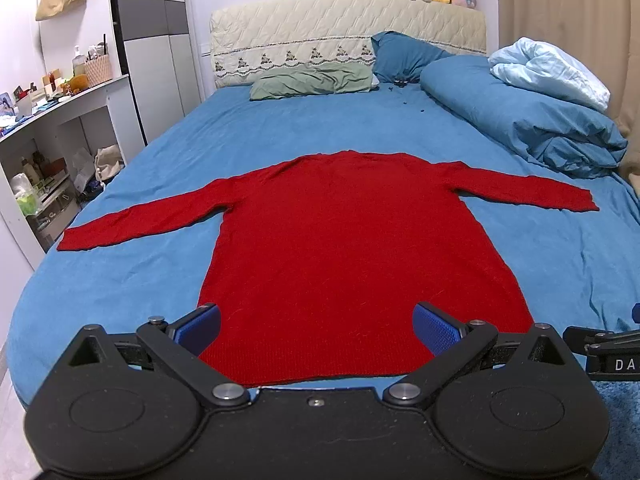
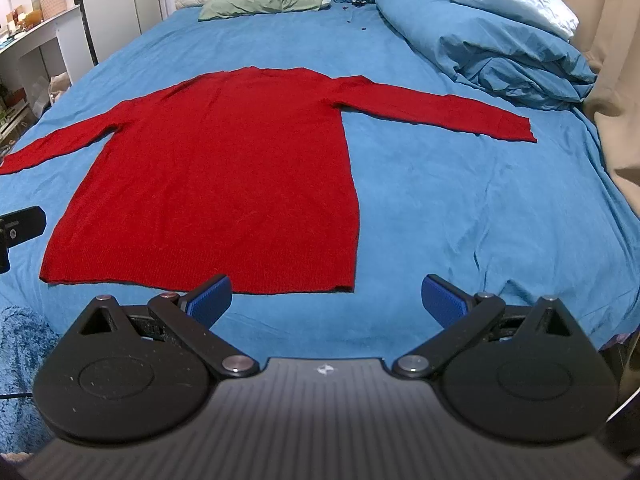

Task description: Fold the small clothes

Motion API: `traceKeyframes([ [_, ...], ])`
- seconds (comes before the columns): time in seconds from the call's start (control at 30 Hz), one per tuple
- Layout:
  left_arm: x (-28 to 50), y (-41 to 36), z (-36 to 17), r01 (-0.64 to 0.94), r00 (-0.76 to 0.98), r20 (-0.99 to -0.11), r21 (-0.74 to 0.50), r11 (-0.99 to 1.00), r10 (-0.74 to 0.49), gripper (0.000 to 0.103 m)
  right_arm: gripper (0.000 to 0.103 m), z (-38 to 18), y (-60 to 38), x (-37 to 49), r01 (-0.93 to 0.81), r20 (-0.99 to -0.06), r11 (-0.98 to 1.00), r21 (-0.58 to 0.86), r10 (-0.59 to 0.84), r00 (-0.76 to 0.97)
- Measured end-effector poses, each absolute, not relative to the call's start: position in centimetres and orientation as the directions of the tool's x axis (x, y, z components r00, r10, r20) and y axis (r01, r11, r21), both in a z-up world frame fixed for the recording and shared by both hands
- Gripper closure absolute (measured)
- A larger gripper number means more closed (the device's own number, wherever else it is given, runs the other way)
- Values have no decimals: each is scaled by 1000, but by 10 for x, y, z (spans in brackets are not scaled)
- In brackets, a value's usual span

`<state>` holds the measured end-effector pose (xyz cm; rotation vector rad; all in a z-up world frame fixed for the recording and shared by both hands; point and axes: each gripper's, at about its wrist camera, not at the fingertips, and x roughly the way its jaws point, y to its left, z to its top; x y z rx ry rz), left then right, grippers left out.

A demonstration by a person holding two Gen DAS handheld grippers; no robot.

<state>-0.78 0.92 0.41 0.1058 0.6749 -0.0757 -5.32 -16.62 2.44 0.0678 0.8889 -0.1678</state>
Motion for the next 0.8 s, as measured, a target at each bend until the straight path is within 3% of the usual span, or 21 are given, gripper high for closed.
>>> traceKeyframes([
  [0.8,-7,9,3,99,778,-627,83,992,-25,0,0,19,-168,-51,165,-782,986,5,-99,616],
])
